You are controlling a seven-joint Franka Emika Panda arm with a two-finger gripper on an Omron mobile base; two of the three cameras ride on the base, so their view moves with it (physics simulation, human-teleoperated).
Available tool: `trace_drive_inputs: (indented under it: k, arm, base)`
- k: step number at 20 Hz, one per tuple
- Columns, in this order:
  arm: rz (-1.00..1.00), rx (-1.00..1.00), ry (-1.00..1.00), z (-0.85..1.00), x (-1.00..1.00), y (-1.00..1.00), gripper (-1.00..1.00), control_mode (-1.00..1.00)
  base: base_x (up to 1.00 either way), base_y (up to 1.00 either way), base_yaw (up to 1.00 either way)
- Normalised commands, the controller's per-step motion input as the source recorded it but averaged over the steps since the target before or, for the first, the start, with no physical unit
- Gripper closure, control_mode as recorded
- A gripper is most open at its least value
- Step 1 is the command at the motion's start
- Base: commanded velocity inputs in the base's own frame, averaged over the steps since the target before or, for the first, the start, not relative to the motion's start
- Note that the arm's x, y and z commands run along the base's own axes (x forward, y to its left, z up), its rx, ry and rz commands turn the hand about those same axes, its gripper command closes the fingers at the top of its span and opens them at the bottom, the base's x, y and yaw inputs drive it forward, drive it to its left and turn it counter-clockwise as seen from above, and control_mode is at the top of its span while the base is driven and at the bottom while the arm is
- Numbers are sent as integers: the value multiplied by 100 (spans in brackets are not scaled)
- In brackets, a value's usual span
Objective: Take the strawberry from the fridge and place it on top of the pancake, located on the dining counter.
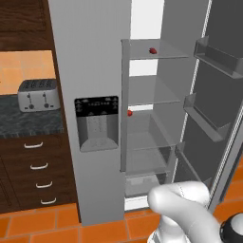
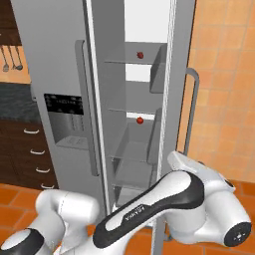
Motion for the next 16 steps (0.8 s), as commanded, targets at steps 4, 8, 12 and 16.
trace_drive_inputs:
  k: [4,8,12,16]
  arm:
    - [0,-5,9,74,-79,93,-100,-100]
    - [-1,-20,34,35,-44,100,-100,-100]
    - [-18,-29,33,0,-6,100,-100,-100]
    - [-14,-36,25,0,18,100,-100,-100]
  base:
    - [0,0,0]
    - [0,0,0]
    - [0,0,0]
    - [0,0,0]
